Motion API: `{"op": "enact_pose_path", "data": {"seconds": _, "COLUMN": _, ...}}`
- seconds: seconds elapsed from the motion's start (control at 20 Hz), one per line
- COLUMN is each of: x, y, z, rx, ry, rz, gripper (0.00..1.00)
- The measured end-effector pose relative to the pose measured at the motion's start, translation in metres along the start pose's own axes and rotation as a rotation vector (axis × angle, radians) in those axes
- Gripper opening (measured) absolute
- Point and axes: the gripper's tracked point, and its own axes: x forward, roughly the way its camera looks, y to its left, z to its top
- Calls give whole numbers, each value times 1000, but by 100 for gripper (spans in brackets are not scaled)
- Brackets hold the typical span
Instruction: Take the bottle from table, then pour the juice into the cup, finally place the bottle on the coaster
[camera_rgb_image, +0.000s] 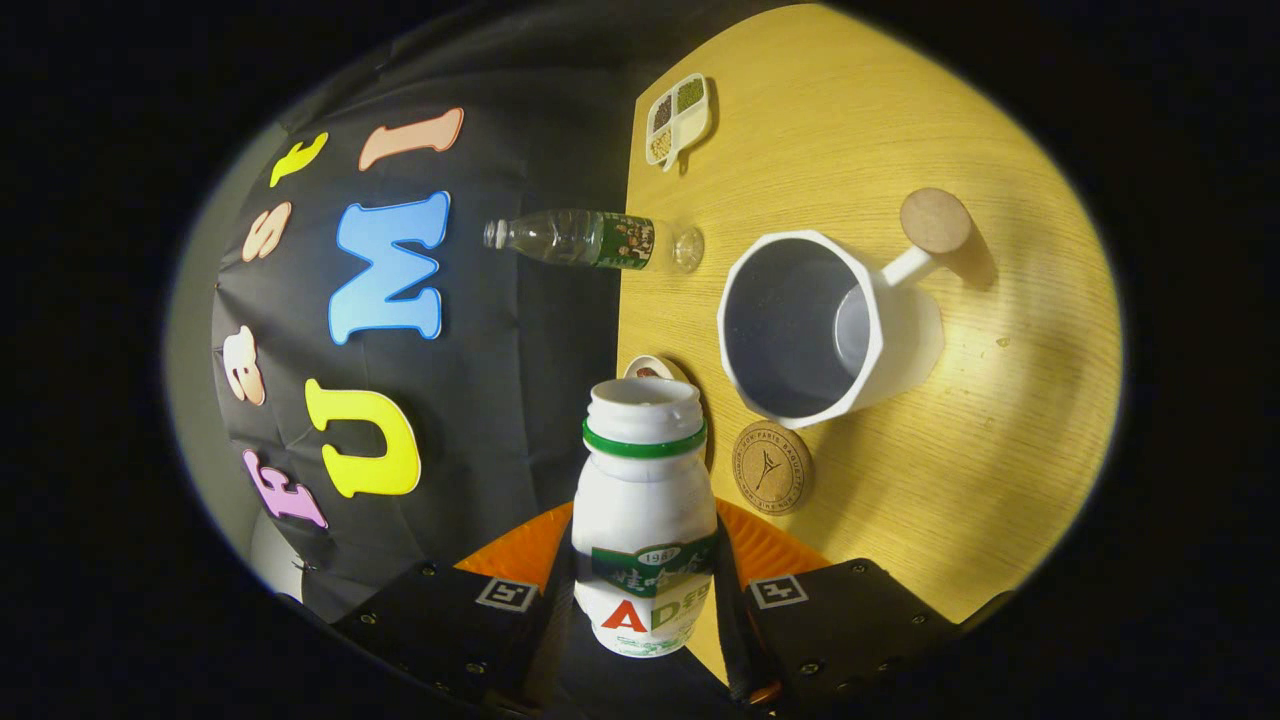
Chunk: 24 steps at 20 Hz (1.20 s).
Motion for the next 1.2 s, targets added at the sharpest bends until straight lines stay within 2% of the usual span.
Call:
{"op": "enact_pose_path", "data": {"seconds": 0.75, "x": 0, "y": 6, "z": 6, "rx": 142, "ry": -12, "rz": -2, "gripper": 62}}
{"op": "enact_pose_path", "data": {"seconds": 1.2, "x": -4, "y": 11, "z": 7, "rx": 162, "ry": -13, "rz": 5, "gripper": 62}}
